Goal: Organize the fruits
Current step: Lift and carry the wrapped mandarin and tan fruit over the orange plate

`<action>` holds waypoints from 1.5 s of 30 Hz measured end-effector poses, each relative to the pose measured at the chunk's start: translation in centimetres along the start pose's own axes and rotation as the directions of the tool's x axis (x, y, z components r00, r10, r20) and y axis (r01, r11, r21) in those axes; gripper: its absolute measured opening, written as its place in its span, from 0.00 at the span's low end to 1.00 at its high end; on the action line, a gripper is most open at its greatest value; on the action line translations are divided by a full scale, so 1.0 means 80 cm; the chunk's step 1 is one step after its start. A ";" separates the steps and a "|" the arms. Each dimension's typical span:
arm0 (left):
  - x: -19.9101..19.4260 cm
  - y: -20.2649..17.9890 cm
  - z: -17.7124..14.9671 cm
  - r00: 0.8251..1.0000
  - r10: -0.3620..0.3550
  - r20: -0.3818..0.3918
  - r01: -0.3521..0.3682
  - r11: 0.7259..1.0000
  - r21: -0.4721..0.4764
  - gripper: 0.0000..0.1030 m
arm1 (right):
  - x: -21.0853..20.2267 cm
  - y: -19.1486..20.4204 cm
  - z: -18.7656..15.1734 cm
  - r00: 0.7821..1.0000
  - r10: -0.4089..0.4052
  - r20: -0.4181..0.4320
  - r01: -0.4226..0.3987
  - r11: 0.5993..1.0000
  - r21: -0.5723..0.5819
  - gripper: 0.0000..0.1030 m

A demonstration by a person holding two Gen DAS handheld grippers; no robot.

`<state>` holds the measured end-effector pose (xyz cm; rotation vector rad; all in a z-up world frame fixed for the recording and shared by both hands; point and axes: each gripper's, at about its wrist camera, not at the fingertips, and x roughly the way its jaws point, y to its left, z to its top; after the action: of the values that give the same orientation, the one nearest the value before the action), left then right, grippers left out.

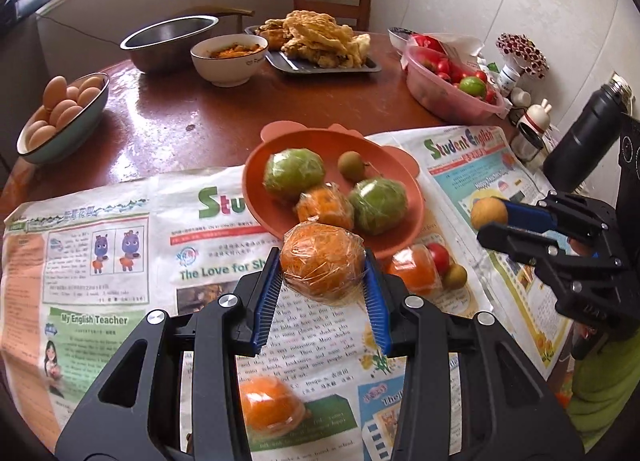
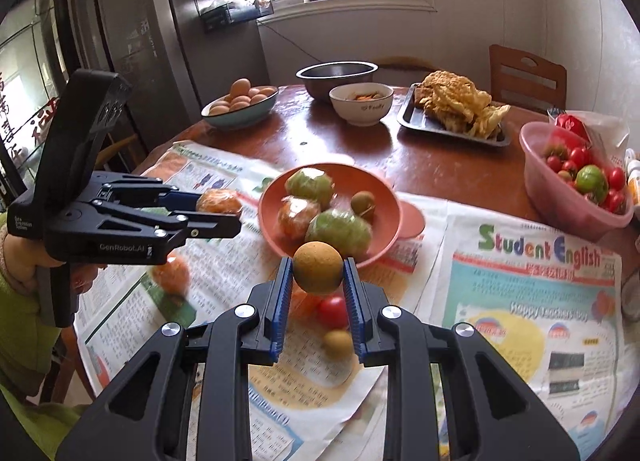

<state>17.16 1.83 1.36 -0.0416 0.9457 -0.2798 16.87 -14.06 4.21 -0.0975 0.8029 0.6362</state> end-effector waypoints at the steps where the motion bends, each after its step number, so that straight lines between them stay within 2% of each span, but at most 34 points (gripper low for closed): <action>1: 0.002 0.002 0.002 1.000 0.001 0.001 -0.001 1.000 -0.003 0.30 | 0.002 -0.003 0.002 1.000 -0.002 0.001 0.002 1.000 0.000 0.24; 17: 0.045 0.021 0.032 0.999 0.023 -0.032 -0.023 1.000 -0.015 0.30 | 0.037 -0.034 0.046 0.999 -0.037 0.001 0.037 0.999 -0.003 0.24; 30: 0.060 0.028 0.041 0.999 0.034 -0.037 -0.034 0.999 -0.014 0.30 | 0.079 -0.048 0.054 0.996 -0.063 -0.060 0.062 0.998 -0.015 0.24; 45: 0.067 0.030 0.048 0.999 0.008 -0.032 -0.009 1.000 -0.025 0.30 | 0.119 -0.051 0.056 0.991 -0.061 -0.120 0.058 0.998 -0.023 0.24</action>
<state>23.69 2.44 -1.00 -0.0563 0.9813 -0.2616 26.97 -11.26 0.12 -0.1782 0.9078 0.5856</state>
